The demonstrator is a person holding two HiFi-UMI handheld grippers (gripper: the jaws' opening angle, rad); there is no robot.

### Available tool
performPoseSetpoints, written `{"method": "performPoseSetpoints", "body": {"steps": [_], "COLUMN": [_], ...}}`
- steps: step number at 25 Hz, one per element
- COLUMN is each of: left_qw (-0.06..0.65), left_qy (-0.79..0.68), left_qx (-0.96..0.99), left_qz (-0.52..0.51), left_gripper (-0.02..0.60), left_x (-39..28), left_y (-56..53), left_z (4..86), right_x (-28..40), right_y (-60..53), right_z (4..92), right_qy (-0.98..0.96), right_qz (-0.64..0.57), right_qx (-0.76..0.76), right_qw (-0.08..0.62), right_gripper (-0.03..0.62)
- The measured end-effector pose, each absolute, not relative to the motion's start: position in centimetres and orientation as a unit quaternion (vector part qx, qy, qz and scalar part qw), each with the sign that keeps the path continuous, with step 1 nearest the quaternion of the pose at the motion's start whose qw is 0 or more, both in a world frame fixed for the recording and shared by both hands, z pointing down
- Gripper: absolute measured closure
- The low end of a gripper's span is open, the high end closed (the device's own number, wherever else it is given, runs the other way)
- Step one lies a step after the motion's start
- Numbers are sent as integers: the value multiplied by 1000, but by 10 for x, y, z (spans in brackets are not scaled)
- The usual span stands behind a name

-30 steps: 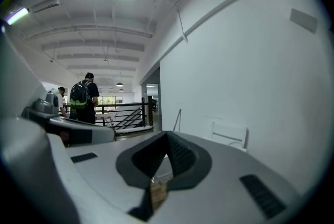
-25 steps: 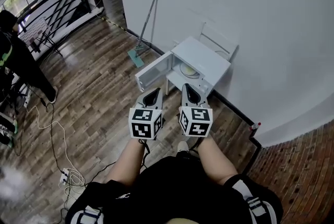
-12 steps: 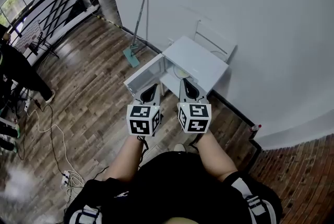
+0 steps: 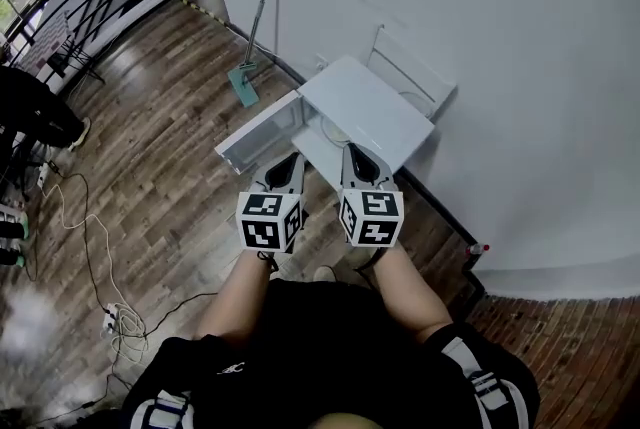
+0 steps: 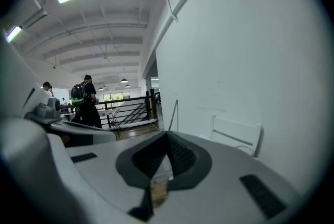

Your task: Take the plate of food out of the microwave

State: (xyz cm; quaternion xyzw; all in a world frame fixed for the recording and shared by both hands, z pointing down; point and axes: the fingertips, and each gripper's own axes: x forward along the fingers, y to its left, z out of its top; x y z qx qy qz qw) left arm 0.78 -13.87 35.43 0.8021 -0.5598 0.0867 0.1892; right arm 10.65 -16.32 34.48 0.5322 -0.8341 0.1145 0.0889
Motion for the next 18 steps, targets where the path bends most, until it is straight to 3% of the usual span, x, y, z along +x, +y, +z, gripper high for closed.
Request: {"method": "performPoseSetpoints", "body": {"steps": [6,18], "left_qw": [211,321], "left_qy": [-557,-519], "left_qx": [796,787], "left_qz": [106,90], "left_gripper": [589,589], "left_x": [11,-25], "left_y": [-149,-185], "left_z": [378,449], "right_x": [104,85], "right_y": [-183,-205], "right_z": [363,422], "right_qy": [-836,-816], "right_qz": [127,144], "right_qx": [524,538], "right_qw": [104,156], "right_gripper": [580,580]}}
